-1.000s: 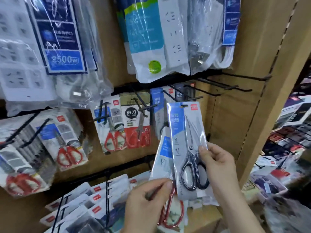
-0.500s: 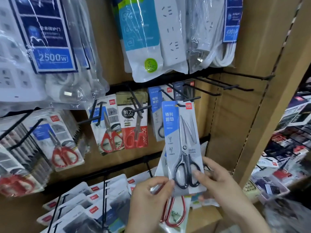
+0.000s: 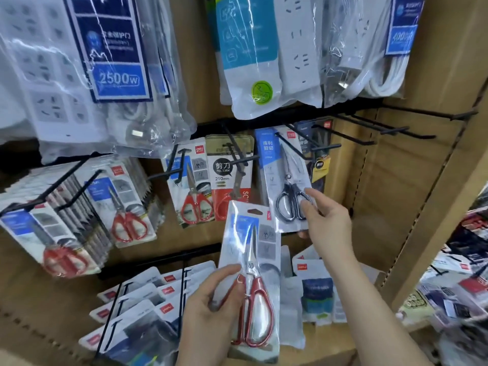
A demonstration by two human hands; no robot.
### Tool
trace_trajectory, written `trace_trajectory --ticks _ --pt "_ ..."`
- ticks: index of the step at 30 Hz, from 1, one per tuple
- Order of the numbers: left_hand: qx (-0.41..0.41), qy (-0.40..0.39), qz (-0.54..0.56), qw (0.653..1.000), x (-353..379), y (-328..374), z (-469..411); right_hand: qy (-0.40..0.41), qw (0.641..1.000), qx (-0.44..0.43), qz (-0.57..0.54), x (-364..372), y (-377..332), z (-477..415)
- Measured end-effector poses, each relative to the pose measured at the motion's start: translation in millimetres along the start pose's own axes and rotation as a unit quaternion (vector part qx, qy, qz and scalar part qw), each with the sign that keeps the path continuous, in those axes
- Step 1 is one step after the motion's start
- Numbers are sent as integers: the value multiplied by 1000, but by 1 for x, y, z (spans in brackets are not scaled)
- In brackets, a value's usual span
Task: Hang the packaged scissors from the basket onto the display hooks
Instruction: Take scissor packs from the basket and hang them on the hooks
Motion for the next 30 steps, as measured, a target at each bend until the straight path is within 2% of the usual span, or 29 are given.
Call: trace_trajectory --ticks 3,5,7,9,11,13,14,16,18,20,25,27,30 --pt "-15 -1 37 999 -4 -4 3 -75 995 18 60 3 17 -5" --pt "-22 -1 55 998 -8 -9 3 -139 977 31 161 -1 27 2" --pt "-29 -12 83 996 -12 -10 4 -164 959 42 228 -5 32 13" --pt "-31 -19 109 993 -15 -10 7 -172 966 66 182 -7 25 28" --pt "-24 -30 113 993 -15 -7 9 -197 971 130 41 -9 8 46" --pt "-13 -43 106 993 -13 -8 9 -280 940 168 -99 -6 -13 68" --pt "-8 -46 107 993 -12 -8 8 -315 925 158 -142 -3 -21 78" --pt "7 -58 107 993 -9 -8 8 -310 923 131 -190 3 -24 92" --pt "17 -82 110 990 -9 -8 10 -265 933 121 -211 7 -23 98" --pt "8 -98 119 988 -16 -9 9 -258 935 111 -217 8 -24 99" --pt "25 -68 105 992 -36 -6 8 -234 938 109 -231 20 -32 104" --pt "32 -35 108 993 -43 -6 7 -263 929 129 -227 28 -36 109" --pt "31 10 141 989 -57 -8 3 -356 907 109 -199 35 -42 112"
Point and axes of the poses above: each hand's wrist, its own z-axis away from the middle knuckle, its own x-axis out of the palm, y = z × x, the point moved 1 cm from there along -z, towards the middle knuckle, and after that the axes turned 15 degrees about -x, right-handed, at the moved point
